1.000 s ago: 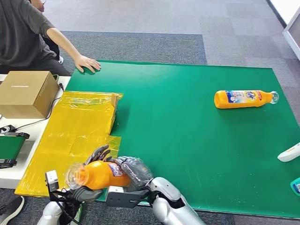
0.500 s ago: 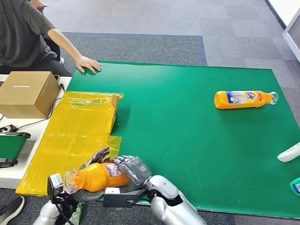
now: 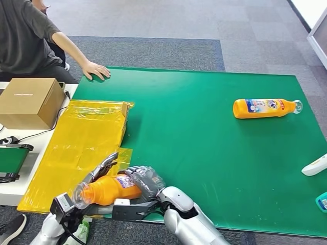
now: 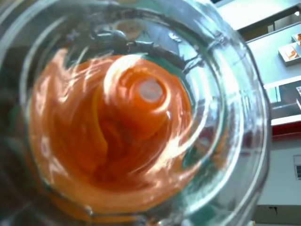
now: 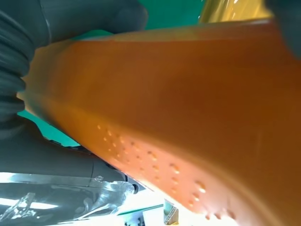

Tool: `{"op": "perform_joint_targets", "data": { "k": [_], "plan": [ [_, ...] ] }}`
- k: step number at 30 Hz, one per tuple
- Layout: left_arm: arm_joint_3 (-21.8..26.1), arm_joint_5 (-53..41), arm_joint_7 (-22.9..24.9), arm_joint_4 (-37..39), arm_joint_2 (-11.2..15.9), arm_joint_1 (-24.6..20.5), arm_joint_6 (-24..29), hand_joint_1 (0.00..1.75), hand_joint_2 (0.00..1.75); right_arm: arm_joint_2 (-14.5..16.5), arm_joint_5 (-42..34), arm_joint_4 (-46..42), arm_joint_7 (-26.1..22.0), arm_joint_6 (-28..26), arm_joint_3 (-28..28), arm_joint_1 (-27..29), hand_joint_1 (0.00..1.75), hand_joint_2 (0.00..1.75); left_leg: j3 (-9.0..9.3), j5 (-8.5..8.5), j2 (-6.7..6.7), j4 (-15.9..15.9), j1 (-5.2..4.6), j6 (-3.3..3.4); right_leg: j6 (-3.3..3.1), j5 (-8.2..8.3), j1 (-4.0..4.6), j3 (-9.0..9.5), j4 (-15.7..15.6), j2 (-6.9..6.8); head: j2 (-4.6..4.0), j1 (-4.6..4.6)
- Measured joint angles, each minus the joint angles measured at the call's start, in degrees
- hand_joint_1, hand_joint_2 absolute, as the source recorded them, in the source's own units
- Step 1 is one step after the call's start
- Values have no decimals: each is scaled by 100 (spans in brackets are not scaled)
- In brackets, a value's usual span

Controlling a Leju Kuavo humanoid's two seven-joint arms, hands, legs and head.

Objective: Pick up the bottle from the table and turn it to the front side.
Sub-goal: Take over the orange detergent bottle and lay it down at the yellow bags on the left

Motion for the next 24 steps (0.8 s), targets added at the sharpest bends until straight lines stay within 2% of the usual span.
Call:
{"op": "perform_joint_targets", "data": {
  "k": [1, 3, 5, 7, 9, 14, 18, 21, 24],
  "plan": [
    [-26, -16, 4, -28, 20, 8, 72, 126, 175, 6, 3, 8, 1, 2, -13, -6, 175, 175, 0, 0, 0, 0, 0, 0, 0, 0, 0, 1, 0, 0, 1, 0],
    [-67, -27, 11, -56, 46, 23, 174, 156, 175, 15, 14, 21, 5, 2, -41, -14, 175, 175, 0, 0, 1, 0, 0, 0, 0, 0, 0, 1, 0, 0, 1, 0],
    [-88, -27, 13, -59, 56, 29, 227, 169, 175, 20, 26, 23, 11, -1, -67, -15, 164, 175, 0, 0, 1, 0, 0, 0, 0, 0, 0, 0, 0, 0, 0, 0],
    [-101, -29, 14, -59, 62, 30, 258, 175, 175, 24, 35, 25, 13, -5, -85, -19, 76, 175, 0, -1, 1, 0, 0, -1, -1, -1, 0, 0, 0, 0, 1, 0],
    [-107, -45, 14, -59, 66, 30, 306, 175, 175, 32, 47, 33, 16, -13, -101, -24, 0, 175, 0, -1, 1, 0, 0, -1, -1, -1, 0, -2, 0, 1, 1, 0],
    [-76, -197, 14, -65, 27, 24, 621, 175, 175, 37, 108, 50, 66, -62, -149, -13, 0, 175, 0, -1, 1, 0, 0, -1, -3, 0, 0, 5, 0, 1, 0, 0],
    [31, -619, 14, -202, -117, 63, 1258, 175, 175, 27, 179, 21, 177, -146, -236, 42, 0, 175, -1, -1, 1, 0, 0, -1, -4, 1, 0, 9, 0, 1, -1, -1],
    [269, -1173, 20, -426, -387, 181, 1729, 175, 175, -28, 260, -164, 334, -182, -415, 196, 0, 175, -9, -1, 2, 1, 0, -1, -3, 1, -1, 8, 0, 1, 1, -1],
    [677, -1887, 24, -749, -790, 329, 2058, 175, 175, -112, 364, -566, 489, -180, -722, 473, 0, 175, -22, -2, 1, 2, 0, 1, -2, 2, -2, 3, 0, 1, 1, 0]
  ]
}}
